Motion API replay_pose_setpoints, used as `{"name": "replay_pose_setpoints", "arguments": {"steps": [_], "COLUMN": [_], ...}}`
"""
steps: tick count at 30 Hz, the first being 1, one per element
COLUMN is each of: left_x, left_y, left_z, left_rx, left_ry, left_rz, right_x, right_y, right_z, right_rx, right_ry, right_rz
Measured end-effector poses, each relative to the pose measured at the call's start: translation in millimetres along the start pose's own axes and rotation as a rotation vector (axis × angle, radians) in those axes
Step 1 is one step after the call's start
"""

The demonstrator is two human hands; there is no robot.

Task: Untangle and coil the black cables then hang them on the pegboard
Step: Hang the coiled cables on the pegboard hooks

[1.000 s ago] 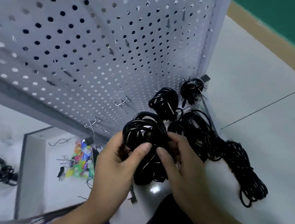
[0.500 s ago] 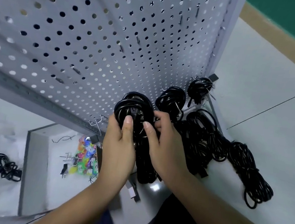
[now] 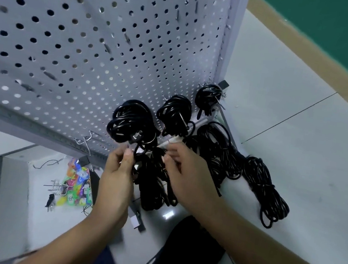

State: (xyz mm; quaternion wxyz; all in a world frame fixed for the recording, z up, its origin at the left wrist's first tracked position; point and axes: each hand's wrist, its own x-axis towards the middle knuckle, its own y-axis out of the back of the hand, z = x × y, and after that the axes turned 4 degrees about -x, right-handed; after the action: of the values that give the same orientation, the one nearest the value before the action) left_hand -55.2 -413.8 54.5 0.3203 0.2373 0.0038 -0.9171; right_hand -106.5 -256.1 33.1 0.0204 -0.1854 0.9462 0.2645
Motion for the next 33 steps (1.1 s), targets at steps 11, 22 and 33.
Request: {"name": "replay_pose_setpoints", "arguments": {"steps": [11,22,33], "left_x": [-39,-30,-26], "left_y": [-67,-200,-224], "left_z": [-57,-98,-101], "left_rx": [0.412,0.619,0.419], "left_ry": [0.232,0.150,0.195], "left_rz": [-0.553,-0.720,-0.631], "right_x": [-56,-49,-68], "right_y": [114,143,135], "right_z": [165,213,194], "right_rx": [-0.520,-0.112,0.009], "right_ry": [-0.303,-0.689,-0.656], "right_rz": [0.192,0.104,0.175]}}
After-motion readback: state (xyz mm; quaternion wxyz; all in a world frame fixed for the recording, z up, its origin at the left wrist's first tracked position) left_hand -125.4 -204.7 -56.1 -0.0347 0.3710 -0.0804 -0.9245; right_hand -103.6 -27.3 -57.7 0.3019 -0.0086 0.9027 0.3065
